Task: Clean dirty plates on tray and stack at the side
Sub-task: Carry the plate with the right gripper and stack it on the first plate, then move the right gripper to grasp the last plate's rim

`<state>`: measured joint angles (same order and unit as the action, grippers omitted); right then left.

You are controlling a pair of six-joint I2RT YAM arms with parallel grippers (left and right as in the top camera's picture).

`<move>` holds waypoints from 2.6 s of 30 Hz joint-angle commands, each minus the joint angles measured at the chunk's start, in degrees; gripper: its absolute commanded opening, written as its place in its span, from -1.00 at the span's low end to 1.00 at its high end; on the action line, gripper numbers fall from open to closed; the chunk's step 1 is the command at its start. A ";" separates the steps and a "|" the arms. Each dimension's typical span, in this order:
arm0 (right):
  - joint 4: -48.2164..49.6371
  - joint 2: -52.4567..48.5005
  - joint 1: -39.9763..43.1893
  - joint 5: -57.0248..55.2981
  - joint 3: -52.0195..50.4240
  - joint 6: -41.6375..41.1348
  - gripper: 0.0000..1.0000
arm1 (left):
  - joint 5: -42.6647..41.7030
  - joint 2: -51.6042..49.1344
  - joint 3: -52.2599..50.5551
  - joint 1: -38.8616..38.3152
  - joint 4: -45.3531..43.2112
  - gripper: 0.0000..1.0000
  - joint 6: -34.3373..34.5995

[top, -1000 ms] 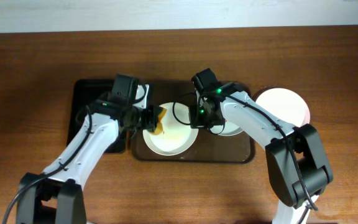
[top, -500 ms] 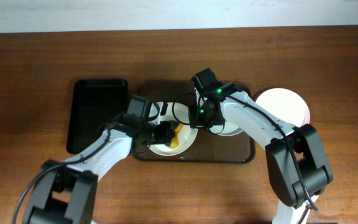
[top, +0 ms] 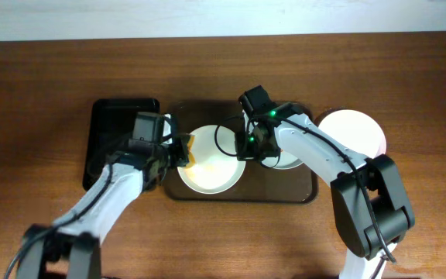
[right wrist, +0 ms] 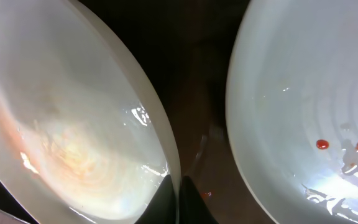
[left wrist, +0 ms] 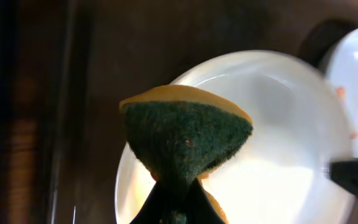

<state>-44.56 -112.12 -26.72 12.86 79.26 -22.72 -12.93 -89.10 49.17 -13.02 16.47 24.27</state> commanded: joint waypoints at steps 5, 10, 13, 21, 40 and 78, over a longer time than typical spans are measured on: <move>-0.55 2.97 -0.26 -3.21 0.02 1.53 -0.92 | 4.74 12.98 0.00 5.49 7.82 -1.00 -0.57; -1.60 12.09 -0.28 -13.84 0.68 6.29 -0.92 | 5.49 12.11 0.00 11.47 11.23 -1.00 -6.05; -2.51 17.62 -0.39 -24.26 0.68 11.61 -0.92 | 5.57 9.62 0.00 12.72 11.04 -1.00 -14.49; -2.40 18.84 -13.22 -59.10 0.68 15.28 -0.92 | 11.30 5.90 0.00 12.72 9.70 -1.00 -16.68; -8.63 18.82 32.87 -15.54 0.66 1.46 -0.92 | 11.23 5.84 0.00 12.72 9.77 -1.00 -16.68; -11.54 6.95 25.44 2.43 -4.35 3.17 -0.35 | 11.21 5.84 0.00 12.70 10.16 -1.00 -16.65</move>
<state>-56.34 -103.70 -0.97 17.47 76.05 -16.27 -2.04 -82.96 49.21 -0.67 26.63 8.54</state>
